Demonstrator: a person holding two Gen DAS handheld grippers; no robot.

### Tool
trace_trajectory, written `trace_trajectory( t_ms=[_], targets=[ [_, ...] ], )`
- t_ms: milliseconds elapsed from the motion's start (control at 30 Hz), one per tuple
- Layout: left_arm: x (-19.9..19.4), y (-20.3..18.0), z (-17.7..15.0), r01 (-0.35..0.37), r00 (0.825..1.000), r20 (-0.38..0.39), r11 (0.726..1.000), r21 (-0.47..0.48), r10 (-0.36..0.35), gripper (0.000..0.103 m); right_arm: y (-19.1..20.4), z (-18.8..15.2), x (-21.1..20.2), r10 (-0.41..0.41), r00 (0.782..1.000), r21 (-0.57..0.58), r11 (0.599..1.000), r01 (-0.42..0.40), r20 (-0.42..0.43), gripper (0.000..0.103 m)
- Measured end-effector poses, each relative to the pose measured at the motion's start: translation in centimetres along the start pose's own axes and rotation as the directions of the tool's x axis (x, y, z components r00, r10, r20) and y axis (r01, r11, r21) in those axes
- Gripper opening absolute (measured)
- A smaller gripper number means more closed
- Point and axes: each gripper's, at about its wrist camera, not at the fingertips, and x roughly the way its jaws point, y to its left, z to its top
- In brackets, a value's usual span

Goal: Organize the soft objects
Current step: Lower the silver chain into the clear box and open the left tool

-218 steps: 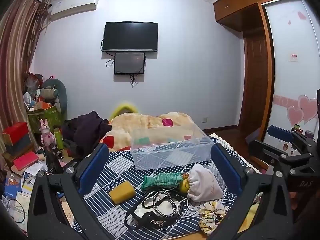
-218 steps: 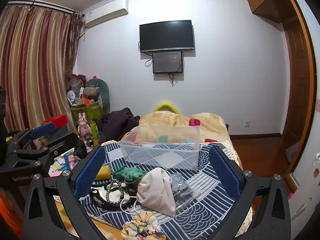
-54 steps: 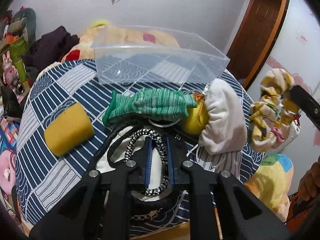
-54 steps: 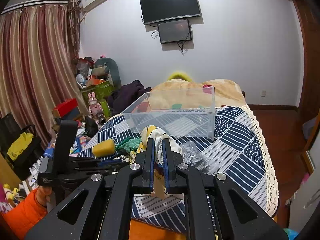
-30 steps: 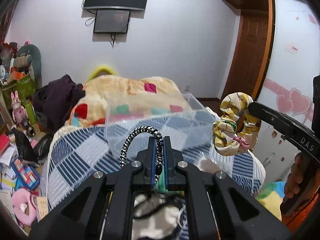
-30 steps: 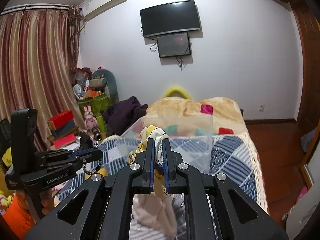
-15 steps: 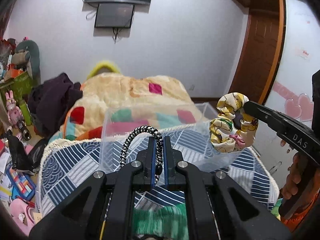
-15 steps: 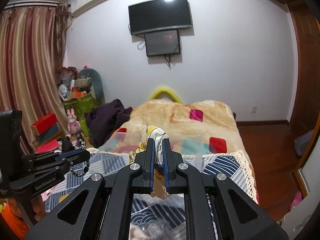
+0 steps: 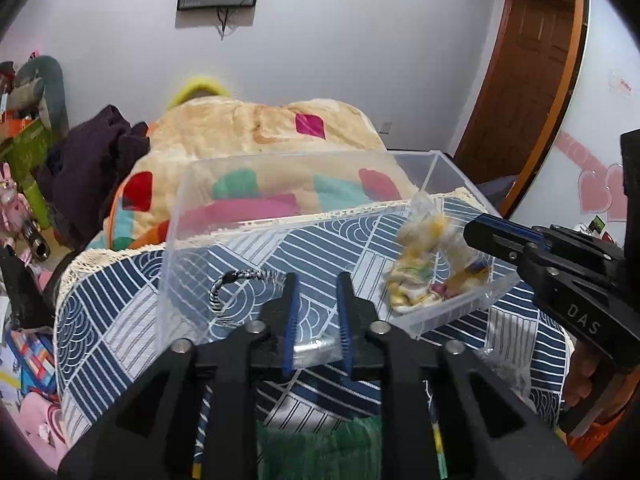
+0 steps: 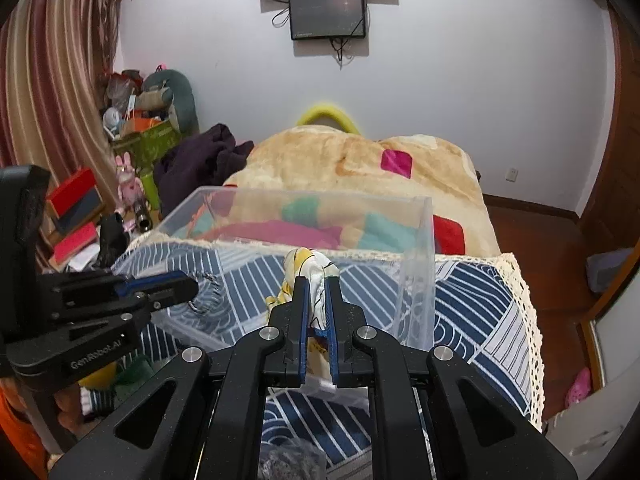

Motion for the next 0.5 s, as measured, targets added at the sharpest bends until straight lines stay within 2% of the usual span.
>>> trace_trajectory(
  t_ms=[100, 133, 167, 233, 300, 500],
  targets=[
    [-1.7, 0.3, 0.1, 0.011, 0.999, 0.034, 1.000, -0.001, -0.011, 0.028, -0.2, 0.1, -0.9, 0.007, 1.000, 0.021, 1.000, -0.008, 0.015, 0.020],
    [-2.3, 0.4, 0.1, 0.013, 0.999, 0.047, 1.000, 0.000, -0.013, 0.030, -0.3, 0.1, -1.4, 0.006, 1.000, 0.025, 1.000, -0.006, 0.026, 0.031],
    [-3.1, 0.4, 0.1, 0.012, 0.998, 0.066, 1.000, 0.003, -0.012, 0.036, -0.3, 0.2, -1.8, -0.001, 0.999, 0.025, 1.000, 0.000, 0.041, 0.040],
    [-4.8, 0.4, 0.1, 0.003, 0.994, 0.105, 1.000, 0.006, -0.004, 0.046, -0.2, 0.3, -2.7, -0.008, 0.998, 0.021, 1.000, 0.007, 0.066, 0.046],
    [-6.3, 0.3, -0.1, -0.010, 0.990, 0.139, 1.000, 0.012, 0.009, 0.056, 0.0, 0.3, -3.7, 0.000, 0.996, 0.021, 1.000, -0.002, 0.084, 0.052],
    [-9.8, -0.3, -1.7, -0.059, 0.982, 0.179, 0.998, 0.023, 0.053, 0.072, 1.0, -0.9, -6.2, 0.040, 0.993, -0.003, 0.999, -0.040, 0.111, 0.059]
  ],
)
